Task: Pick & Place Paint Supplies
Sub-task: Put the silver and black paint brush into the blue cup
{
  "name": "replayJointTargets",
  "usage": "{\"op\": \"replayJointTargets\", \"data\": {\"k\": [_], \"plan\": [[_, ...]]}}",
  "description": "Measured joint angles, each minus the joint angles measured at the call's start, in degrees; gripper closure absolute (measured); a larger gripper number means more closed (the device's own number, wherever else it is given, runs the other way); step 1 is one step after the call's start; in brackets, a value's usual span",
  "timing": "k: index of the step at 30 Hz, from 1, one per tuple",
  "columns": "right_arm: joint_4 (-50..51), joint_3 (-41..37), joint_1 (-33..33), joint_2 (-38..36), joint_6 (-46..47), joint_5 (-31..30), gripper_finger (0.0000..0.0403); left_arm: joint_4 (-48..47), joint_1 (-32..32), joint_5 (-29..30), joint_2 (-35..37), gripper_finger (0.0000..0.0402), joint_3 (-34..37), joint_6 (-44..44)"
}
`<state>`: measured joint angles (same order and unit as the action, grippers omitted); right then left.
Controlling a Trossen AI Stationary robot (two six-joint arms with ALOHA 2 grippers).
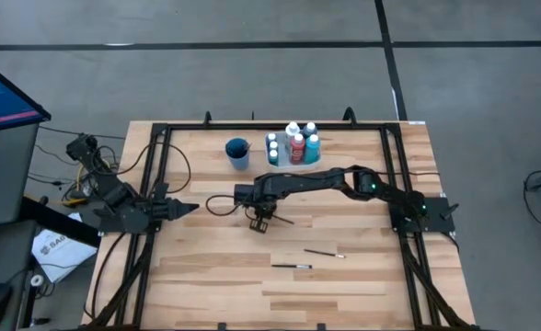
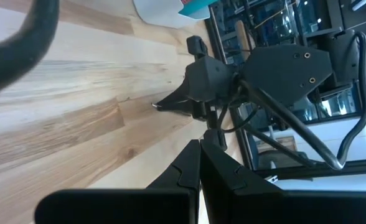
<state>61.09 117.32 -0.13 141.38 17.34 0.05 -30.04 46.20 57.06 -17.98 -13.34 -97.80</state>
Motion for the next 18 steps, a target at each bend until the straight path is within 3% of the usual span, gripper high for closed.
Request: {"op": "replayJointTargets", "data": {"k": [18], "plan": [[-2.58,-0.57,2.93,-6.46,0.29,-0.52,0.0401,-0.22,0.02,1.13,-0.02,0.0401,0.00,2.06]]}}
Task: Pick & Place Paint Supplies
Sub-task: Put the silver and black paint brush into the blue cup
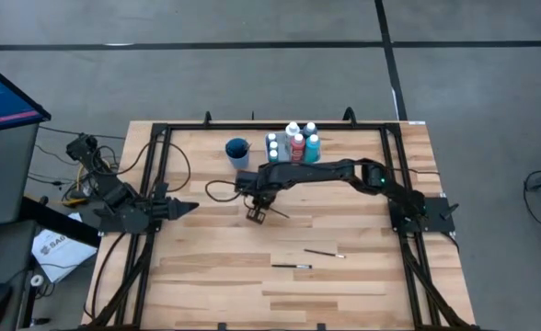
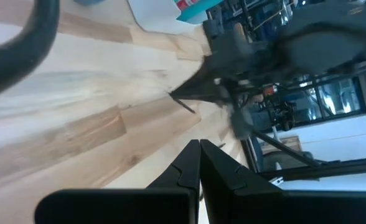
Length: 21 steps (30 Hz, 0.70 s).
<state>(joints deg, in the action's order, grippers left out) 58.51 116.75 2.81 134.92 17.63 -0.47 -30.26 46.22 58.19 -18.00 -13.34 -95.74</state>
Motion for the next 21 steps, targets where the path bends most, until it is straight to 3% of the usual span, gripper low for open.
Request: {"op": "replayJointTargets", "data": {"k": [7,14,17,21], "plan": [[-10.99,0.07,1.36,-5.96,0.00,0.04,0.0401,-2.27,-0.02,-0.86,0.13,0.0401,0.00,2.85],[-21.86,0.20,3.98,-11.71,-1.25,0.35,0.0402,-1.24,0.00,-6.39,3.56,0.0401,0.00,14.07],[-22.69,0.31,4.74,-13.24,-1.22,0.38,0.0402,1.03,-0.02,-10.79,7.35,0.0401,0.00,22.50],[-14.35,0.24,4.57,-11.59,-1.99,0.07,0.0402,4.53,0.00,-21.05,13.57,0.0401,0.00,33.48]]}}
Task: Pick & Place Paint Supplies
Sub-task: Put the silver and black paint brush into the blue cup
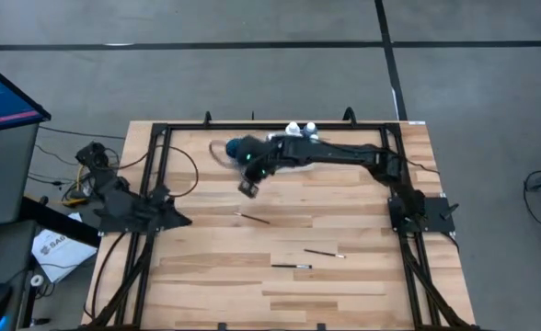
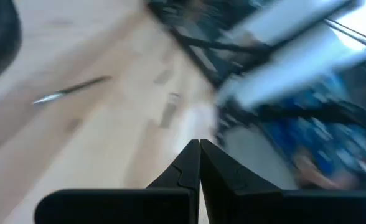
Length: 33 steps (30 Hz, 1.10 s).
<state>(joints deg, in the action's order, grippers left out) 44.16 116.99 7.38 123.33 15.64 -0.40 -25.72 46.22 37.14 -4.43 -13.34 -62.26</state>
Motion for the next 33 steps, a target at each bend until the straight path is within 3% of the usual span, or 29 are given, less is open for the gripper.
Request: {"op": "replayJointTargets", "data": {"k": [5,11,15,21,27,33], "plan": [[1.63,-0.18,-3.47,4.43,-3.75,-1.32,0.0401,3.83,-0.11,-3.09,4.34,0.0401,-0.09,12.14],[-10.99,0.04,-8.02,9.07,-6.14,-1.84,0.0349,10.28,-0.17,-2.71,4.42,0.0401,0.09,26.58],[-10.49,0.06,-9.15,11.11,-2.76,-3.80,0.0296,11.35,-0.17,-2.78,4.42,0.0401,0.96,29.28],[-9.70,-0.06,-8.57,13.79,-3.99,-4.01,0.0236,22.83,-0.17,-2.05,4.42,0.0401,7.96,35.22],[-10.21,-0.08,-9.12,15.80,-5.14,-3.93,0.0229,31.93,-0.13,-5.52,3.45,0.0402,12.94,34.57],[-10.15,0.04,-7.89,15.82,-5.14,-4.18,0.0239,31.76,-0.17,-0.36,2.86,0.0400,12.94,35.32]]}}
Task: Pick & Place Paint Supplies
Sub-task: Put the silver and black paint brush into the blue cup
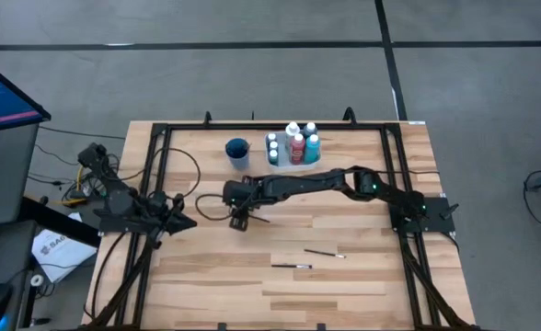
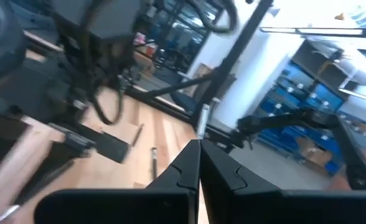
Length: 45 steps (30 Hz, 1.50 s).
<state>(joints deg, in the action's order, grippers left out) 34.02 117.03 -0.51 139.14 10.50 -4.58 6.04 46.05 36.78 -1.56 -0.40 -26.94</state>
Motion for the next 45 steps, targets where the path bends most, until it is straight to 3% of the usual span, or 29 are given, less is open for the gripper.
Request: {"op": "replayJointTargets", "data": {"k": [17,20,25,30,45], "plan": [[-1.35,-0.22,-0.80,4.25,-0.43,0.92,0.0267,0.42,-0.01,0.27,-6.51,0.0400,0.00,-1.46],[-0.38,-0.04,-1.20,4.98,0.17,0.34,0.0297,0.63,-0.01,0.28,-7.24,0.0400,0.00,-3.31],[1.94,-0.02,-0.98,4.84,3.15,1.22,0.0390,2.41,-0.01,0.30,-7.21,0.0400,0.00,-9.21],[3.74,-0.04,0.25,4.86,7.77,3.23,0.0388,3.22,-0.01,0.29,-7.19,0.0400,0.00,-9.33],[0.79,-0.70,1.87,-0.46,9.55,3.03,0.0402,3.59,-0.01,0.28,-7.19,0.0400,0.00,-9.35]]}}
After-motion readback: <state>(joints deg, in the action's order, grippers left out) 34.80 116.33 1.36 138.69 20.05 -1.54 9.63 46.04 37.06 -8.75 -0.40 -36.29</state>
